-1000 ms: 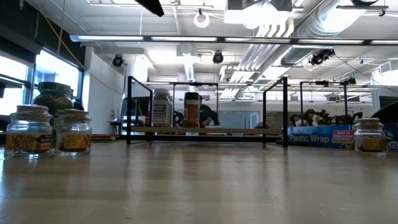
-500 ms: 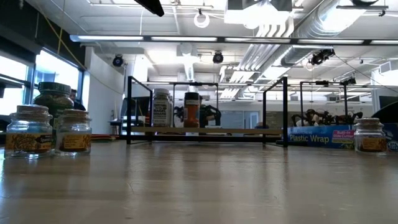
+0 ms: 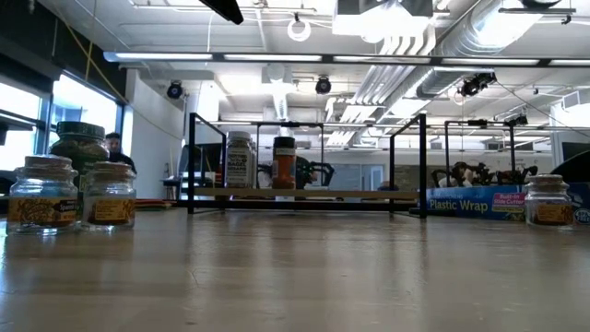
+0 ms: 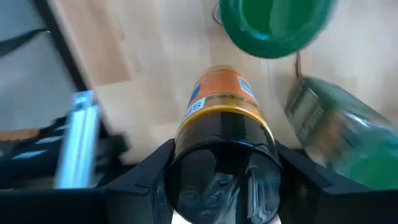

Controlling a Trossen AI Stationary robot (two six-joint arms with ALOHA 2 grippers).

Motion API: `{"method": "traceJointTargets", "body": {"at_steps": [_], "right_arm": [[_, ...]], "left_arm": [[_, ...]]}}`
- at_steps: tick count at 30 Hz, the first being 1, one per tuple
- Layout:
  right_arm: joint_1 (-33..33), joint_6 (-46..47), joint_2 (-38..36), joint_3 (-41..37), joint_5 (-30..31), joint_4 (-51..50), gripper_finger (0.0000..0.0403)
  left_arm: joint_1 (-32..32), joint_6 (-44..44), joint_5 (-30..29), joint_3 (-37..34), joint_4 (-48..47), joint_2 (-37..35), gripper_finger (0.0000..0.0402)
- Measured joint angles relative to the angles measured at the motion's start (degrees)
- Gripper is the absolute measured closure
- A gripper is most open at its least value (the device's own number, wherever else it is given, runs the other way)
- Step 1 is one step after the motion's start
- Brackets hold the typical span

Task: Shelf spices
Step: Put the black seasoning bottle on the shelf aligned with the other black seasoning bottles

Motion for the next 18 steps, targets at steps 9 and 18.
{"method": "traceJointTargets", "body": {"at_steps": [9, 18], "right_arm": [[-17.59, -6.28, 1.34, 23.51, 3.53, -17.14, 0.0212], [-39.75, -41.68, 20.58, 32.25, 11.63, -9.69, 0.0212]], "left_arm": [[-1.01, -1.58, -0.12, 0.00, -0.12, 0.00, 0.0140], [-5.21, -19.41, -0.63, 0.00, -15.20, -0.77, 0.0140]]}}
